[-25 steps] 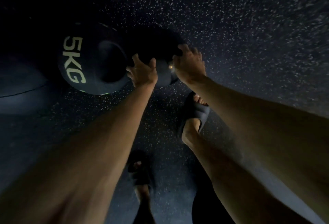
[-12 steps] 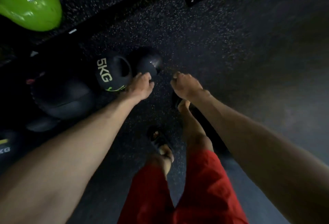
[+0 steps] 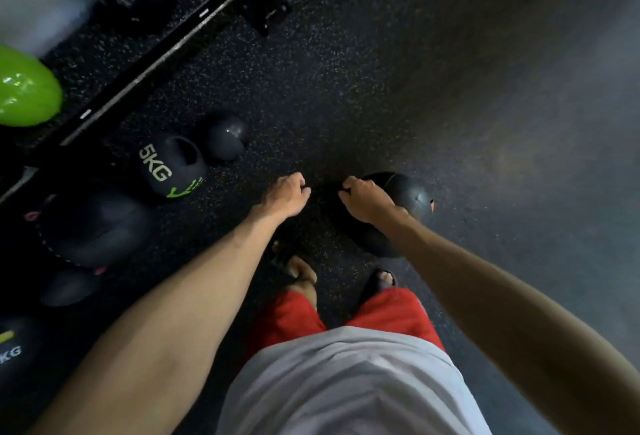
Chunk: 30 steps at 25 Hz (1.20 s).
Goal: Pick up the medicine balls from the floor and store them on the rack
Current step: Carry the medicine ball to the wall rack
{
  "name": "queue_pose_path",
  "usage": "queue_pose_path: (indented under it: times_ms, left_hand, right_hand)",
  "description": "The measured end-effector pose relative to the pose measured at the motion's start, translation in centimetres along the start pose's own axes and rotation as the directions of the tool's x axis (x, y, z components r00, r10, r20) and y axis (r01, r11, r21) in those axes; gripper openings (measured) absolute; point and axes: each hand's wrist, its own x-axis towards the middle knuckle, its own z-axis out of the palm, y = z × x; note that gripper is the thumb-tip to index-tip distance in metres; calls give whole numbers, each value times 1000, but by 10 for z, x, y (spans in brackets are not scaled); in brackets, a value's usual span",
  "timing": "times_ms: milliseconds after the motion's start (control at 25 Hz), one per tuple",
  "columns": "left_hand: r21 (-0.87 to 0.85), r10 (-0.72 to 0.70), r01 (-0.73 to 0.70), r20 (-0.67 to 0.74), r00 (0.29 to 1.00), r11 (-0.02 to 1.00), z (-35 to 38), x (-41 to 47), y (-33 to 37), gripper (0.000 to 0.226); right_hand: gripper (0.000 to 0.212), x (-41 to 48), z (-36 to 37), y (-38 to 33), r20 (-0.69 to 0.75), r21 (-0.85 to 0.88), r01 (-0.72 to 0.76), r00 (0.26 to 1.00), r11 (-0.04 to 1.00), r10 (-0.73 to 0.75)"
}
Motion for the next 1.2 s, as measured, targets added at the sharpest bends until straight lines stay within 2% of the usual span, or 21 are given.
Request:
queue_pose_path:
  times_ms: [320,480,640,800,920,1200]
  left_hand:
    - [18,-33,34,-6,999,999,96,-31,108,35]
    - [-42,-102,101,-32,994,994,157,-46,171,35]
    - [-142,-141,131,-67,988,981,207,-45,218,35]
    - [-258,-218,189,-87,972,948,248,-22,234,36]
    - [-354,-255,214,-73,964,911,281,7,226,41]
    - [-489,-404,381,62,913,785,383,86,198,61]
  right_hand:
    - [37,-57,-10,141,20,-8,-4,1000,1000,4]
    - [37,-74,-21,216,79,-68,19,997,998,-14]
    - [39,-72,-34,278,208,-172,112,975,979,-75]
    - [36,-50,-51,295,247,-252,188,961,949,-125]
    - [38,-7,-36,305,302,-326,264,939,908,-164]
    - [62,109,47,369,414,-451,244,909,858,-41]
